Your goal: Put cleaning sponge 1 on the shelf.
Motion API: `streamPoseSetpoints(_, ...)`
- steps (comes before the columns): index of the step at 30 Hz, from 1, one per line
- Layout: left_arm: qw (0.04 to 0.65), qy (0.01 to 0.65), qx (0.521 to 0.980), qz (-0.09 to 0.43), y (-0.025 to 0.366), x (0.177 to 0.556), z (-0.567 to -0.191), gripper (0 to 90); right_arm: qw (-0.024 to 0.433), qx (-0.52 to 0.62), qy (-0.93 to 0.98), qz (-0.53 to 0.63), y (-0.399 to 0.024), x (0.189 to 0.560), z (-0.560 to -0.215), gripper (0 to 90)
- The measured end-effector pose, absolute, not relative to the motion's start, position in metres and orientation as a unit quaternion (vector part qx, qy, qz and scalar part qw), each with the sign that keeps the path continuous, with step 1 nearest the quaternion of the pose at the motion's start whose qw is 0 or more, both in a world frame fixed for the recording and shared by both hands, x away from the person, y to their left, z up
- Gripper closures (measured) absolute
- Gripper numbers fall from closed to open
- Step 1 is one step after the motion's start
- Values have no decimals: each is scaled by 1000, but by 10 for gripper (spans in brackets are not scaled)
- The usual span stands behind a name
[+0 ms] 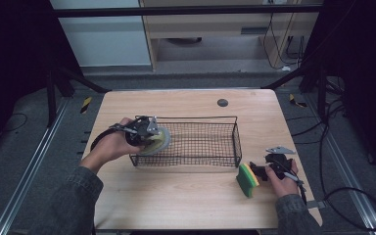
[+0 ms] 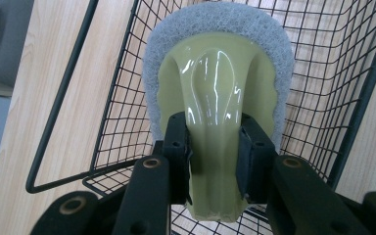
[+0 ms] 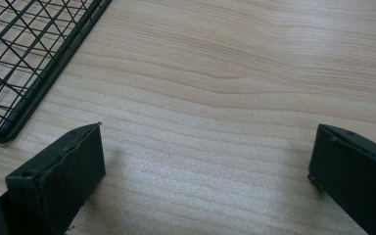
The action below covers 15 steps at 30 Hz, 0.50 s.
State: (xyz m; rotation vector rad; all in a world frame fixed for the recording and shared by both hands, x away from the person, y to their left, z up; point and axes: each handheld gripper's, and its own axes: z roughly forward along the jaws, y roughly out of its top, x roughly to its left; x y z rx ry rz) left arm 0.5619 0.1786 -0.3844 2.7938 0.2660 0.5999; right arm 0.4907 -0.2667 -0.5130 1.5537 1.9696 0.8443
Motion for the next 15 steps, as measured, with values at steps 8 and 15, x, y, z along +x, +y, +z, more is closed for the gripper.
streamPoseSetpoints(8, 139, 104, 964, 201, 183, 565, -388, 696, 245, 569, 722, 309, -267, 491, -513, 4)
streamPoseSetpoints(15, 138, 104, 965, 195, 184, 566, -392, 696, 245, 569, 721, 309, -267, 491, -513, 4)
